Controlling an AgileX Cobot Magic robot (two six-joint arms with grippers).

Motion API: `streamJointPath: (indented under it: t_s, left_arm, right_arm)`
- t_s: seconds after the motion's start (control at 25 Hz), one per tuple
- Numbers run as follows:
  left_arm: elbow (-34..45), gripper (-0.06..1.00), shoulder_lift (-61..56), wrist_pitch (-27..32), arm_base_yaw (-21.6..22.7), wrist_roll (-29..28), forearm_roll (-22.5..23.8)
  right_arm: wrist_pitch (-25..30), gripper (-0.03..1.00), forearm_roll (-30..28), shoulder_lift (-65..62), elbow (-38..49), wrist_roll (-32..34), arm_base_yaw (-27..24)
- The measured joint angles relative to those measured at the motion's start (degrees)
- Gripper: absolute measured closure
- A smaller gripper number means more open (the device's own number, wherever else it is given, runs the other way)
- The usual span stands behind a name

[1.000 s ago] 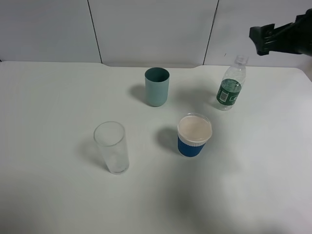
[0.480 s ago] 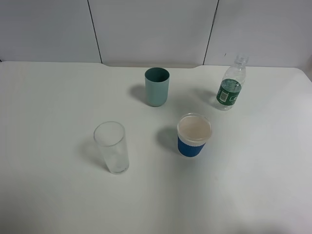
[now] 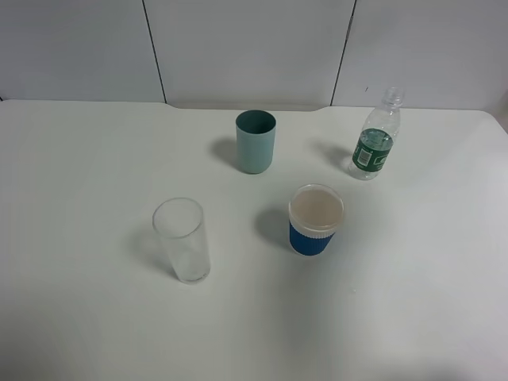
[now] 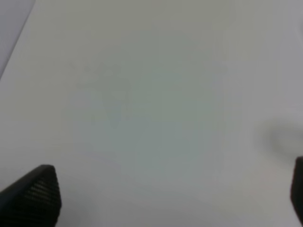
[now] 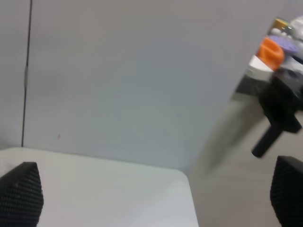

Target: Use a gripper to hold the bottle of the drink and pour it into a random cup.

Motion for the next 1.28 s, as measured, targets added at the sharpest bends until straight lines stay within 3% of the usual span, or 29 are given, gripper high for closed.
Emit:
streamJointPath:
  t_s: [0.56,0.88,1.28]
  left_arm:
    - [0.0,-0.03,0.0,0.0,0.0,0.0,0.0]
    - [0.0,-0.03,0.0,0.0,0.0,0.0,0.0]
    - [0.0,-0.03,0.0,0.0,0.0,0.0,-0.1]
  right_arm:
    - [20.0,0.01,0.1,-19.8,0.6,-0.4,0.0]
    - [21.9,0.01,5.5,-30.1,10.1,-0.4,0.0]
    - [24.7,0.01,11.1,-30.7,18.5,-0.4,0.0]
